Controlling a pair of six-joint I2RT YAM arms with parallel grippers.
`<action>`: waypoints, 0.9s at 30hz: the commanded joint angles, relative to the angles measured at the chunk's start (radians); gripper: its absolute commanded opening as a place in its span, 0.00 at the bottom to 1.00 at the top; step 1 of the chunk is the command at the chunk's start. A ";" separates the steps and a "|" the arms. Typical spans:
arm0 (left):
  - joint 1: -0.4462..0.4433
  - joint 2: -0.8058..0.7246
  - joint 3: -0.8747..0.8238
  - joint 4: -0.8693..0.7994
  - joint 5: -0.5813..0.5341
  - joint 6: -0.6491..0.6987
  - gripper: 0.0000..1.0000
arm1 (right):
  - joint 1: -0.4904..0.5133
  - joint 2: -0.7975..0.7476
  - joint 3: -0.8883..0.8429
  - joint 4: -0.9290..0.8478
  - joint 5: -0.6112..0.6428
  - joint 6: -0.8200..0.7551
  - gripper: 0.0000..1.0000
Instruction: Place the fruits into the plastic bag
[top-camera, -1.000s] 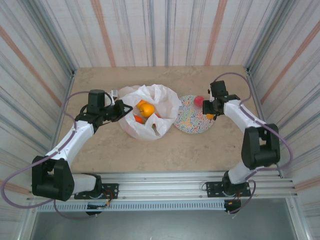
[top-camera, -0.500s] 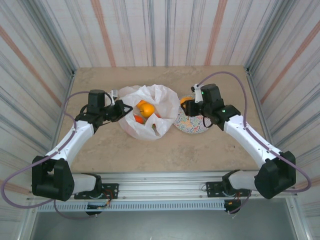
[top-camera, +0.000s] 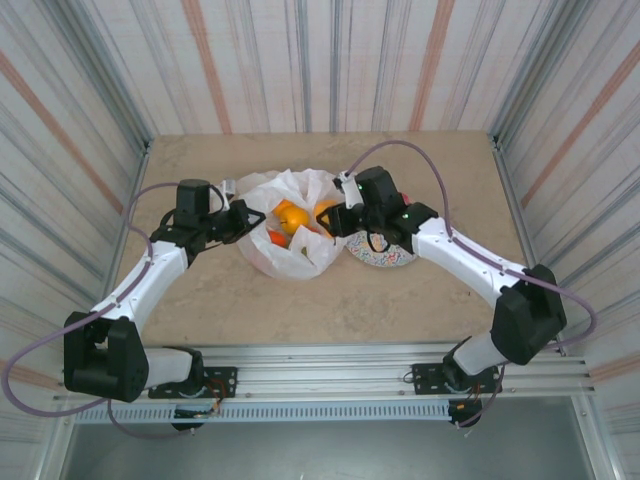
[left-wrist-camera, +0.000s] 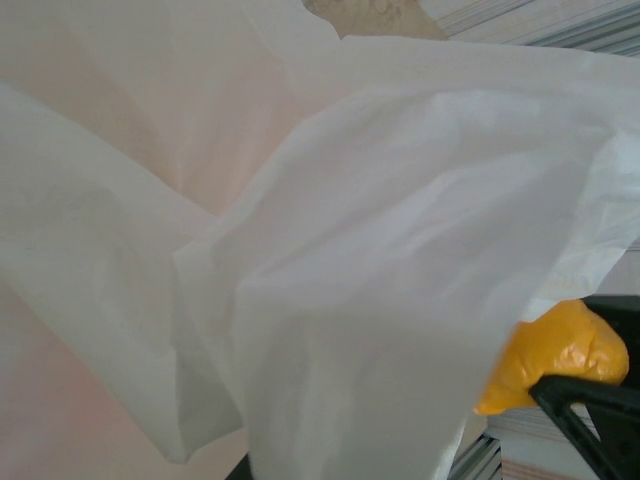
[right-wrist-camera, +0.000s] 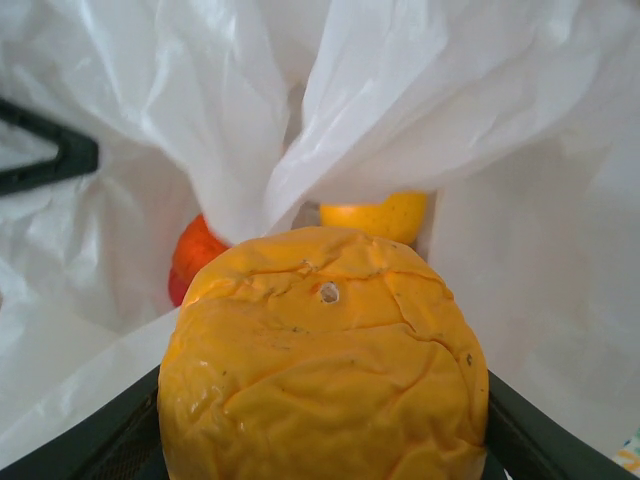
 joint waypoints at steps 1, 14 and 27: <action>0.005 -0.023 0.015 -0.005 0.012 0.017 0.00 | -0.043 0.030 0.061 -0.056 0.043 -0.054 0.51; 0.005 -0.017 0.010 0.007 0.018 0.012 0.00 | -0.054 0.166 0.071 0.003 -0.013 0.005 0.50; -0.006 -0.013 0.009 0.018 0.018 0.003 0.00 | 0.069 0.357 0.173 0.168 -0.085 0.157 0.51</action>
